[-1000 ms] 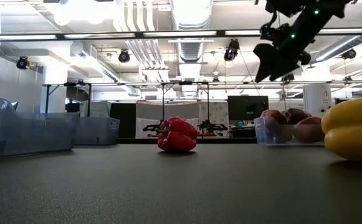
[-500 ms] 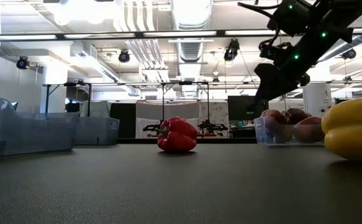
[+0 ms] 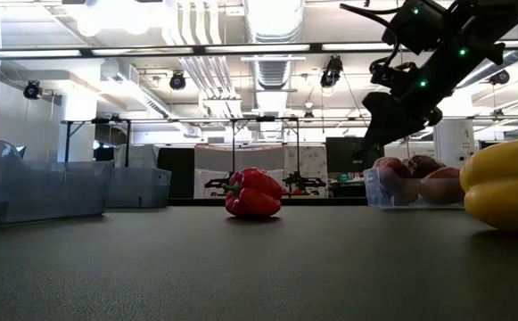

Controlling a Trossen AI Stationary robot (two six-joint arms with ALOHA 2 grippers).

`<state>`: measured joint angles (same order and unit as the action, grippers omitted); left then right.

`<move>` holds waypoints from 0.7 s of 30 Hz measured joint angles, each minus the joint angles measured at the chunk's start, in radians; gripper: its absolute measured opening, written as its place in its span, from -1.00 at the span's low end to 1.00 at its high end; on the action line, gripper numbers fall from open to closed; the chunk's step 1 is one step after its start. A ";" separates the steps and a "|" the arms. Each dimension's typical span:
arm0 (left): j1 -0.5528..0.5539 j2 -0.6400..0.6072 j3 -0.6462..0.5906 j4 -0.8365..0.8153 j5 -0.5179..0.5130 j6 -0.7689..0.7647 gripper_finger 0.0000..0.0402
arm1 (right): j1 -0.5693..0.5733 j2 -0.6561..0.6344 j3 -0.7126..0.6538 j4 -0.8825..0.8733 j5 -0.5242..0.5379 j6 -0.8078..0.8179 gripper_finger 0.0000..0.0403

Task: Sort produce into baskets
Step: Put the apple into the transparent bin

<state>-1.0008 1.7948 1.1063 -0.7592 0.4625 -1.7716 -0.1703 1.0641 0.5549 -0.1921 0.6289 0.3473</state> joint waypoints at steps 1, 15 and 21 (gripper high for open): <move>0.001 0.016 0.000 0.003 0.000 0.022 0.92 | 0.000 0.000 0.000 0.000 0.000 0.000 0.40; 0.005 0.097 0.034 -0.086 0.123 0.225 0.53 | 0.000 0.000 0.000 0.014 0.000 -0.006 0.35; 0.026 0.031 0.200 -0.419 -0.001 0.277 0.55 | 0.000 0.000 0.000 0.019 -0.010 -0.008 0.32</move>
<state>-0.9751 1.8262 1.3059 -1.1781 0.4616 -1.4951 -0.1699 1.0641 0.5549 -0.1727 0.6189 0.3389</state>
